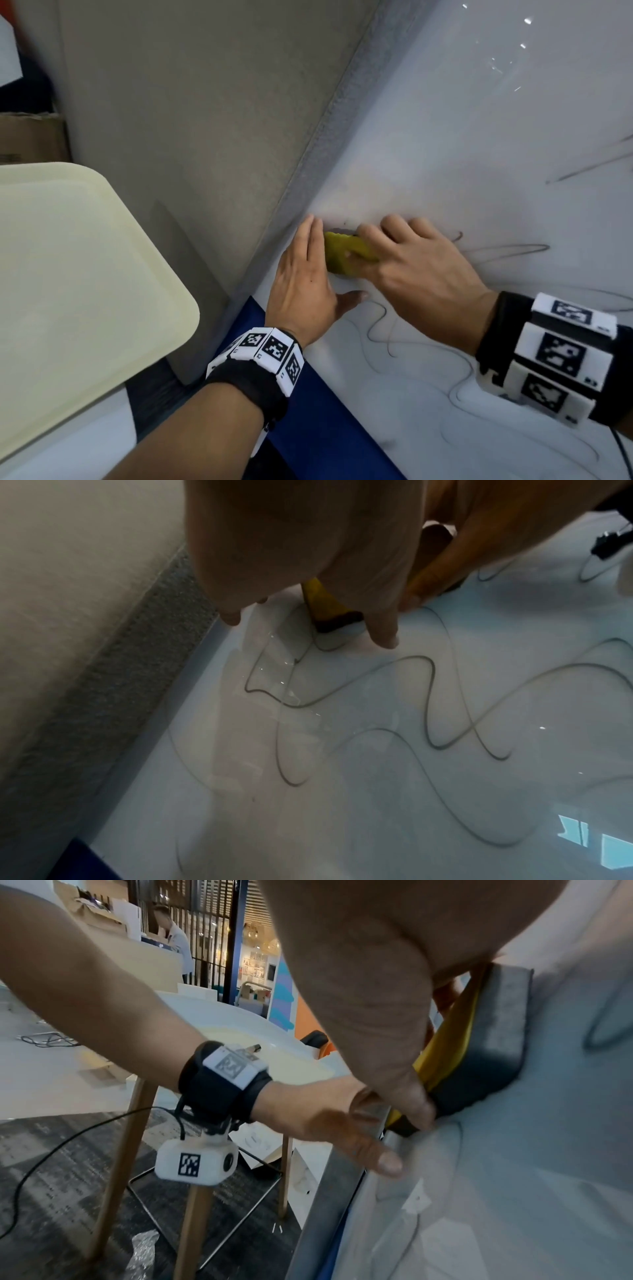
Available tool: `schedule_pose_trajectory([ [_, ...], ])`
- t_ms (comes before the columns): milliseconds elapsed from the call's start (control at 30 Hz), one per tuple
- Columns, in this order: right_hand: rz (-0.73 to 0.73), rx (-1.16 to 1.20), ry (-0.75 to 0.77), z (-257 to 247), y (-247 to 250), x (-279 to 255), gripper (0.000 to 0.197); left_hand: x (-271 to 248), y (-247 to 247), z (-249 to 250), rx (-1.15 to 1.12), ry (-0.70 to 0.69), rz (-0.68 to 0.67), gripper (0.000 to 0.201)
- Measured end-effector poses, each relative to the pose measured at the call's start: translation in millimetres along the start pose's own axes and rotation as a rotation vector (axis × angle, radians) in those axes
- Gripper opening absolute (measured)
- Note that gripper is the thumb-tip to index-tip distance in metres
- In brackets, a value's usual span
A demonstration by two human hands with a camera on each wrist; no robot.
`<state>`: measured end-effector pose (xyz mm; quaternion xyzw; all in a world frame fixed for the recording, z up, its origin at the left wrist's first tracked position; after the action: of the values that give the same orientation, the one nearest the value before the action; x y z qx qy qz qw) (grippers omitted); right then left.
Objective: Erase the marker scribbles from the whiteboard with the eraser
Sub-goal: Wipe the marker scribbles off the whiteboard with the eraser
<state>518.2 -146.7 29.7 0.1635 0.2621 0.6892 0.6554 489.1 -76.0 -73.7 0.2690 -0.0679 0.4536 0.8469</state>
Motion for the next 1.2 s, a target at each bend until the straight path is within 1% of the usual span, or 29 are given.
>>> schedule_pose_trajectory([
  [67,0.036,-0.027,-0.021,15.1,8.2,6.8,0.04,-0.6,1.0,-2.4,-0.014,-0.001,0.012,0.125],
  [133,0.136,-0.031,-0.098,35.5,21.7,14.8,0.037,-0.7,-0.5,-6.6,-0.034,0.016,0.023,0.126],
  [200,0.181,-0.043,-0.16,42.5,25.7,17.5,0.034,-0.4,-2.4,-8.9,-0.03,0.028,0.031,0.126],
  [267,0.175,-0.055,-0.167,33.5,21.1,16.5,0.034,-0.1,-3.9,-10.0,-0.013,0.03,0.04,0.125],
  [367,0.086,-0.022,-0.074,3.0,0.4,13.2,0.039,-0.7,-5.3,-11.5,-0.004,0.031,0.037,0.123],
  [433,0.057,-0.008,-0.031,-2.7,-4.4,13.0,0.039,-1.6,-6.7,-13.9,-0.014,0.048,0.024,0.125],
  [500,0.103,-0.012,-0.055,11.6,6.2,16.9,0.036,-1.4,-5.7,-15.7,-0.008,0.046,0.039,0.125],
  [567,0.181,0.002,-0.123,32.8,20.6,19.8,0.034,-1.2,-5.3,-16.7,0.002,0.036,0.05,0.124],
  [633,0.198,-0.015,-0.184,38.3,24.0,21.0,0.033,-0.6,-6.0,-18.6,-0.001,0.037,0.034,0.124],
  [667,0.19,-0.035,-0.191,32.1,21.8,21.4,0.033,-0.3,-6.2,-19.5,-0.008,0.039,0.026,0.123],
  [700,0.165,-0.042,-0.181,21.2,16.4,22.0,0.035,-0.4,-6.0,-20.9,-0.016,0.043,0.024,0.123],
  [800,0.015,0.001,-0.098,-18.0,-12.2,22.0,0.041,-3.6,-6.5,-27.8,-0.029,0.066,0.006,0.121],
  [867,-0.018,0.031,-0.048,-30.3,-23.1,19.2,0.041,-8.0,-8.8,-33.8,-0.02,0.081,-0.025,0.121],
  [933,-0.025,0.025,-0.006,-29.3,-22.2,20.0,0.036,-12.5,-10.7,-38.8,-0.017,0.094,-0.052,0.122],
  [1000,0.003,-0.011,-0.015,-13.3,-12.0,25.8,0.031,-14.0,-10.4,-41.7,-0.022,0.105,-0.059,0.122],
  [1100,0.143,-0.019,-0.153,18.6,10.5,33.8,0.028,-13.3,-10.7,-45.1,-0.027,0.131,-0.069,0.121],
  [1133,0.154,-0.026,-0.179,18.8,11.7,34.8,0.028,-13.2,-11.1,-45.9,-0.028,0.137,-0.077,0.121],
  [1200,0.122,-0.029,-0.167,1.0,4.5,36.8,0.029,-13.4,-11.1,-47.5,-0.042,0.134,-0.079,0.122],
])
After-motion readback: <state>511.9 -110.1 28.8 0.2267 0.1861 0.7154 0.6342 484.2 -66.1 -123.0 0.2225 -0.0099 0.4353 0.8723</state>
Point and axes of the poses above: each hand's wrist, its own x-axis towards the middle knuckle, its own y-axis out of the back of the hand, z = x × y, the point moved 8 cm from there along x, towards the middle knuckle, and after that the axes turned 4 degrees about -x, right-handed, at the moved point
